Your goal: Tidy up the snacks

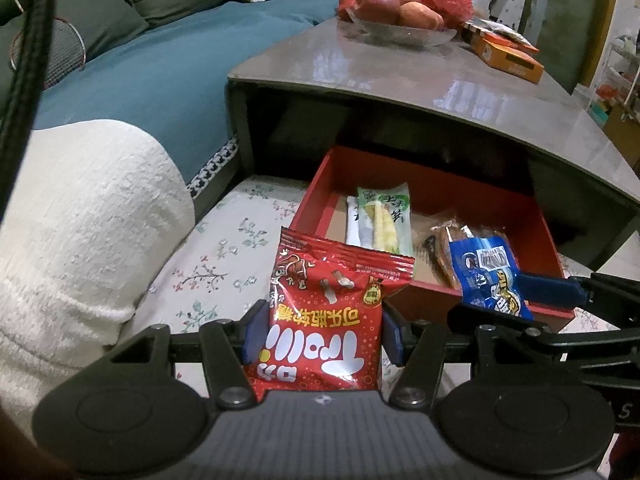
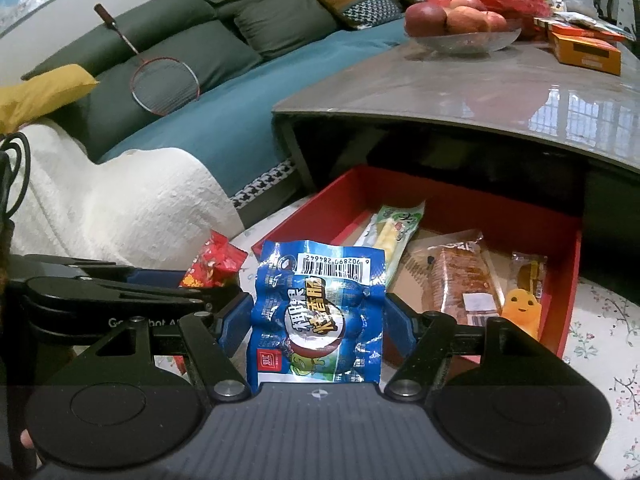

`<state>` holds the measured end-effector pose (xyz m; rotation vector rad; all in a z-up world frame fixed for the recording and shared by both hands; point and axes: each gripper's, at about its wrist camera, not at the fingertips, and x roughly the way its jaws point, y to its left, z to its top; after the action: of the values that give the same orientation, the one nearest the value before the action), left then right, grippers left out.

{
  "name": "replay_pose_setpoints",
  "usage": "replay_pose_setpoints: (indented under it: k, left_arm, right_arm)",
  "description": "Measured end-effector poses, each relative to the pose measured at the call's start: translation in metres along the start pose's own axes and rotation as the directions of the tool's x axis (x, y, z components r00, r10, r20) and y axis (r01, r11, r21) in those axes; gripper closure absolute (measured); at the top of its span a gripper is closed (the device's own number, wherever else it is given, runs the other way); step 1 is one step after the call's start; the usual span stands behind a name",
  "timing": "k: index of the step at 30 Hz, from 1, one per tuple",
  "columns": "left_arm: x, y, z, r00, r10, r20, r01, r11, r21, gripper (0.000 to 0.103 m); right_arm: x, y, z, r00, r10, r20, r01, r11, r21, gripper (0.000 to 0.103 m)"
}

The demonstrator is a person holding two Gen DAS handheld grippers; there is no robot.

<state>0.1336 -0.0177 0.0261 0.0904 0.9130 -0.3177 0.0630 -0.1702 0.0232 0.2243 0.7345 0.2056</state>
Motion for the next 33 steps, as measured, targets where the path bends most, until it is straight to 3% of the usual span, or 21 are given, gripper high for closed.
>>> replay_pose_setpoints:
  k: [17,33]
  left_arm:
    - [0.013,-0.018,0.020,0.999,-0.027,0.019,0.027,1.000,0.005,0.053]
    - [0.032,-0.024,0.042,1.000,-0.007,0.027,0.007,1.000,0.014,0.053]
  right_arm:
    - [-0.001,-0.025,0.010,0.999,-0.043,0.030,0.042,0.998,0.049,0.027]
    - [0.006,-0.045,0.021,0.996,-0.075,0.053,0.069,0.992,0.106,0.027]
